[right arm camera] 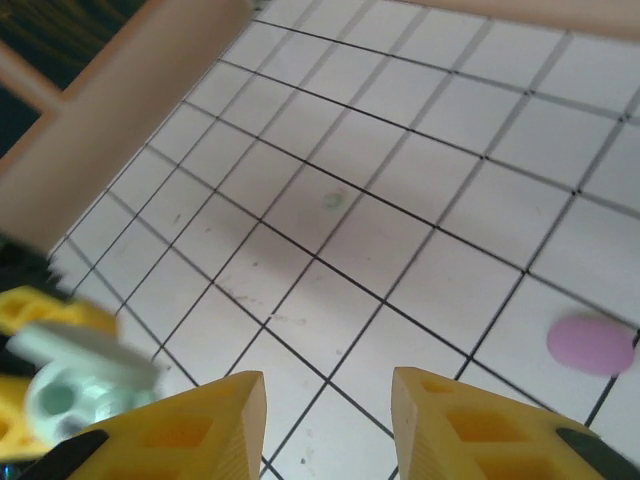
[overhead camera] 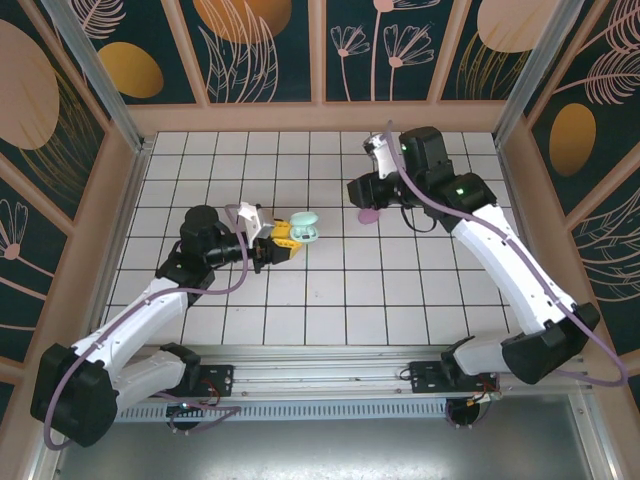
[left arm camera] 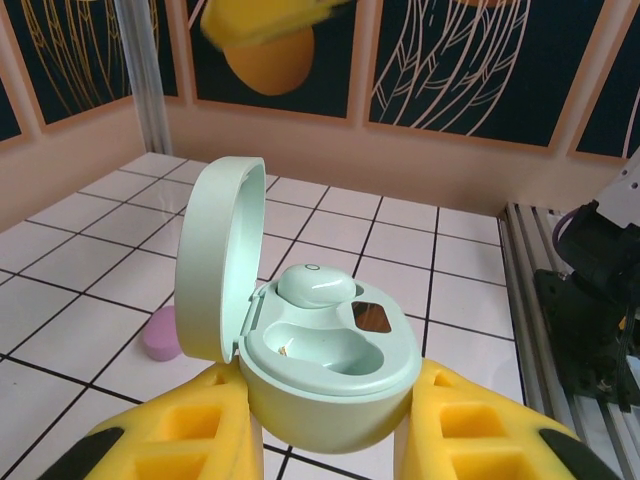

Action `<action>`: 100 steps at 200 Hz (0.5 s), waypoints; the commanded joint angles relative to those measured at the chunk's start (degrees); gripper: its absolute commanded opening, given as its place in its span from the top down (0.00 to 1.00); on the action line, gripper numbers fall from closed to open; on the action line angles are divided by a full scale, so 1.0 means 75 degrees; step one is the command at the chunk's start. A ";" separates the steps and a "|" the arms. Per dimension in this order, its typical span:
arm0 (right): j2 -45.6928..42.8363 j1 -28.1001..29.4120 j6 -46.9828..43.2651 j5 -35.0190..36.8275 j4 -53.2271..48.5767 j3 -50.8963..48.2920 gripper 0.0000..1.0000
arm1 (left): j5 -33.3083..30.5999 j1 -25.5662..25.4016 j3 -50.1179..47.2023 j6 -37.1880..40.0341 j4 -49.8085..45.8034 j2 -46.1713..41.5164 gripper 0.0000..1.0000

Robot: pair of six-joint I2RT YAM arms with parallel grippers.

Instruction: Insert wireless bluetooth earbuds into charging case

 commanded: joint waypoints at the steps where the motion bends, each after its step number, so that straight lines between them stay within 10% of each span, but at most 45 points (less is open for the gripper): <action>1: 0.0348 -0.0549 0.1501 -0.0809 0.1166 -0.0921 0.62 | -0.0031 -0.0022 -0.0243 -0.0314 0.0539 -0.0229 0.93; 100: 0.4538 -0.0143 0.3719 -0.1212 0.2650 0.0526 0.66 | -0.0573 -0.0020 -0.0588 -0.0459 0.0051 -0.1152 0.93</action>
